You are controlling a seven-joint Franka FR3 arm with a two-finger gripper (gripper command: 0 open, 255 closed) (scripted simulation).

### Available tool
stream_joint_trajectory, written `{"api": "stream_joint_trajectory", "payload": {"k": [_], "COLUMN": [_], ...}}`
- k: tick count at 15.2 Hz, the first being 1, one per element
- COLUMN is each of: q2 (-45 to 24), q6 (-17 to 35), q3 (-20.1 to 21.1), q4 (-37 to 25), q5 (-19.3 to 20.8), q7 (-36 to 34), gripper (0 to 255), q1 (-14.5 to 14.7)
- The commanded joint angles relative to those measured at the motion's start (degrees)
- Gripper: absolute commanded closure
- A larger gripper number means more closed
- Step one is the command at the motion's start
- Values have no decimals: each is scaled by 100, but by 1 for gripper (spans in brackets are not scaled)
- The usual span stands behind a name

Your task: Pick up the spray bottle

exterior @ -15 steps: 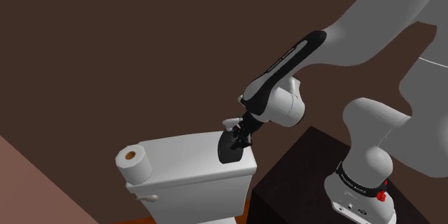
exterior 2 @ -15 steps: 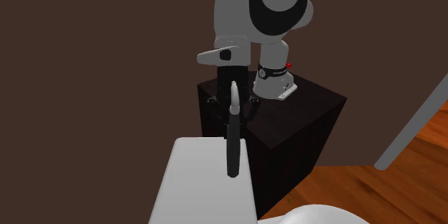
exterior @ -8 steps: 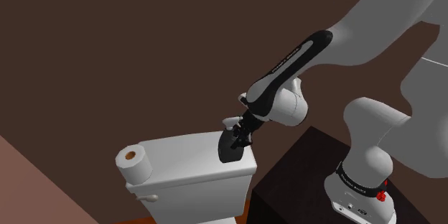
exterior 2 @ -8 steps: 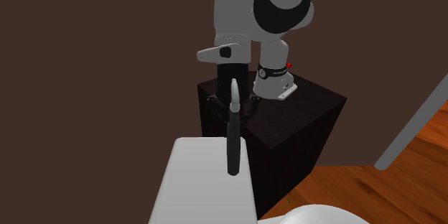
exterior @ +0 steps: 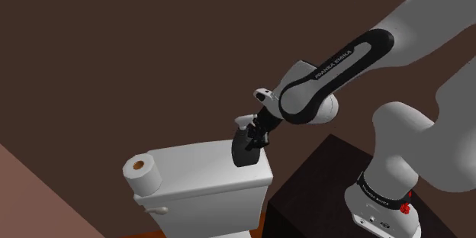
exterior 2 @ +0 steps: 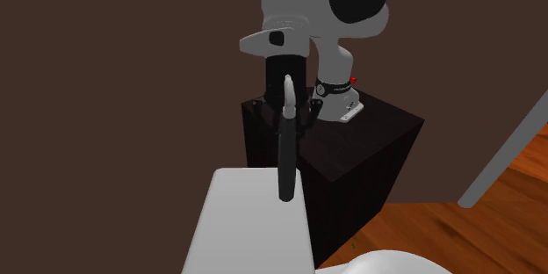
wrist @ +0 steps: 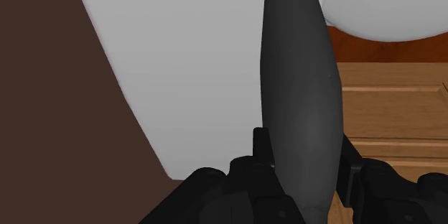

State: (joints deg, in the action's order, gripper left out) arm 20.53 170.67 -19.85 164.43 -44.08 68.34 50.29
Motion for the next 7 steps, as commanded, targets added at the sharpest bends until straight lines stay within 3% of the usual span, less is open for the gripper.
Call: {"api": "stream_joint_trajectory", "payload": {"k": [1, 5, 7], "q2": [165, 491, 504], "q6": [-198, -610, -625], "q3": [303, 754, 767], "q4": [20, -4, -6], "q5": [381, 917, 934], "q7": [-340, -857, -874], "gripper": [255, 255, 255], "q1": [-397, -969, -987]}}
